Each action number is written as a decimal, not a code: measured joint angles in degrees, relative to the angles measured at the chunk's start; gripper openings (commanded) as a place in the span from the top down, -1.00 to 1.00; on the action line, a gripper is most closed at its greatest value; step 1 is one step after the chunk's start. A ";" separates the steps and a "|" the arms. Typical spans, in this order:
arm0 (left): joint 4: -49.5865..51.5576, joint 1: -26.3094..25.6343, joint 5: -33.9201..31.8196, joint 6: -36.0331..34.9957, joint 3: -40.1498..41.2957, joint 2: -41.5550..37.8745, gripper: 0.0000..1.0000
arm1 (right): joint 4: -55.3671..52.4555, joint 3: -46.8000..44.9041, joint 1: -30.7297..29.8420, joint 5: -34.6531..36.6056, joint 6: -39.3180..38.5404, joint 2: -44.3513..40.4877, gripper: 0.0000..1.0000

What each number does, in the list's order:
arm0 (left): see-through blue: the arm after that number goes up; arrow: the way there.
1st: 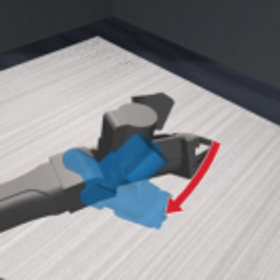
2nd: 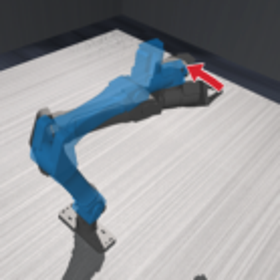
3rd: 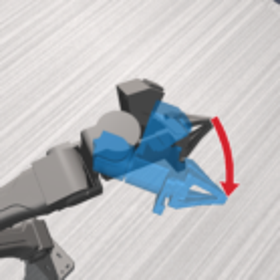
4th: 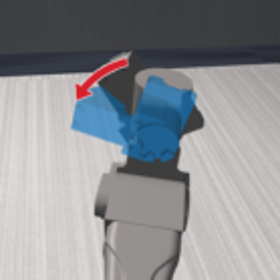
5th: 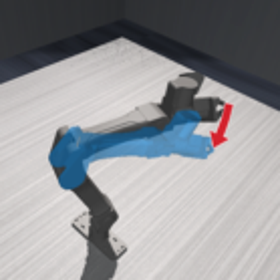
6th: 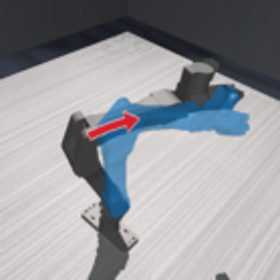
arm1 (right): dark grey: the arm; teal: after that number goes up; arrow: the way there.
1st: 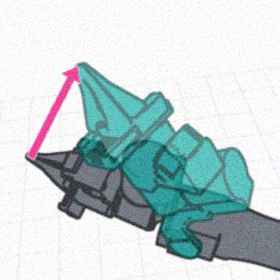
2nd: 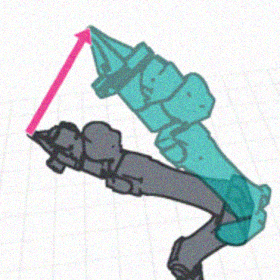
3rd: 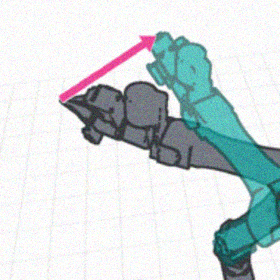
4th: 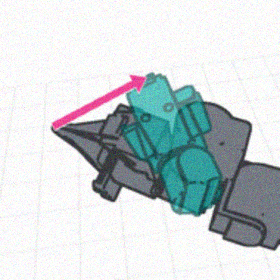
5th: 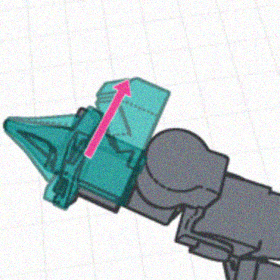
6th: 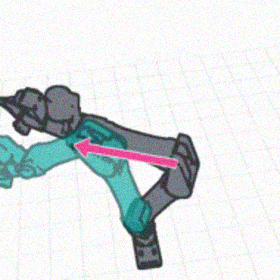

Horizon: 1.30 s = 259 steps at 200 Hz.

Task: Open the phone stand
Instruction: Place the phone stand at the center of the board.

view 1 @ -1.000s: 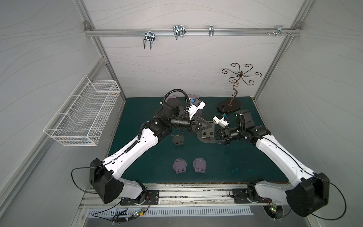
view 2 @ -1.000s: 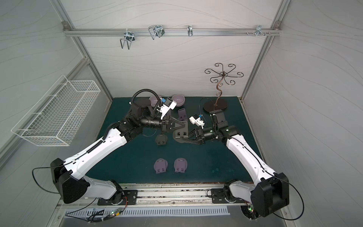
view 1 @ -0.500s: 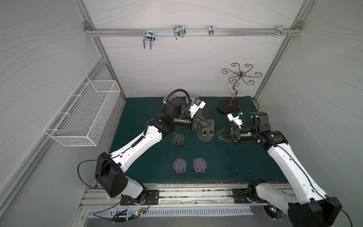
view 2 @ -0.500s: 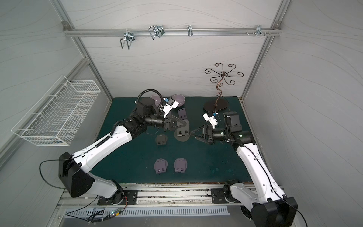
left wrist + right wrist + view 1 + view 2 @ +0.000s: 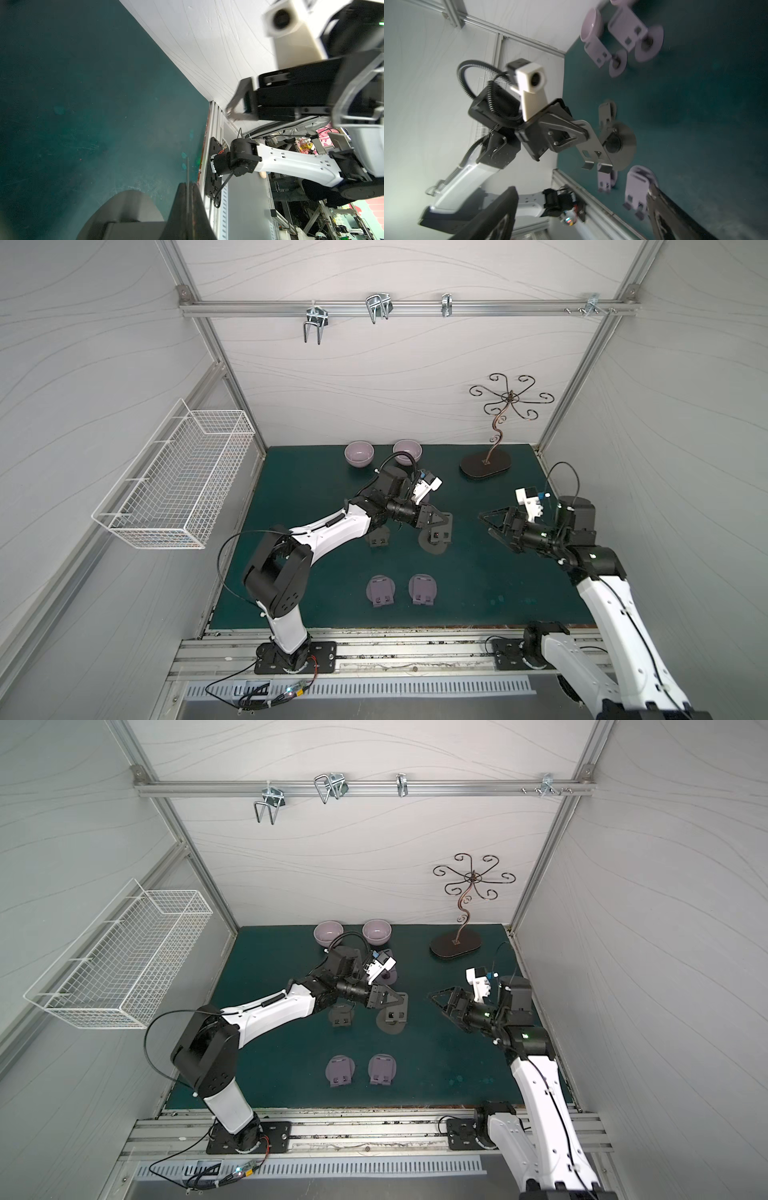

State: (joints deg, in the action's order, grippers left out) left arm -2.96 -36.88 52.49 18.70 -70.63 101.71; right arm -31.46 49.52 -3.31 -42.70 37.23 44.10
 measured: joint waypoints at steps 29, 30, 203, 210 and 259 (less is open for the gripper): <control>-2.60 0.61 0.22 -0.76 -0.44 6.25 1.00 | 0.13 2.82 0.02 4.42 -2.27 -3.87 -0.98; -2.69 0.61 0.24 -0.79 -0.46 6.43 1.00 | 0.17 2.78 0.02 4.46 -2.29 -3.93 -0.98; -5.09 6.34 0.72 -2.19 -6.23 19.19 0.51 | -4.57 0.57 0.02 8.96 -6.19 2.51 -0.52; -5.09 6.34 0.42 -2.16 -5.62 19.12 0.44 | -4.83 0.83 0.02 8.81 -6.45 2.60 -0.44; -3.91 6.34 -3.06 -2.08 -2.19 15.80 0.08 | -6.91 1.31 -0.57 7.67 -7.15 2.78 -0.44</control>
State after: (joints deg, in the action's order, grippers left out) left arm -6.87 -30.55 49.43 16.62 -72.82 117.51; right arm -38.37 50.83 -3.88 -35.03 30.09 46.87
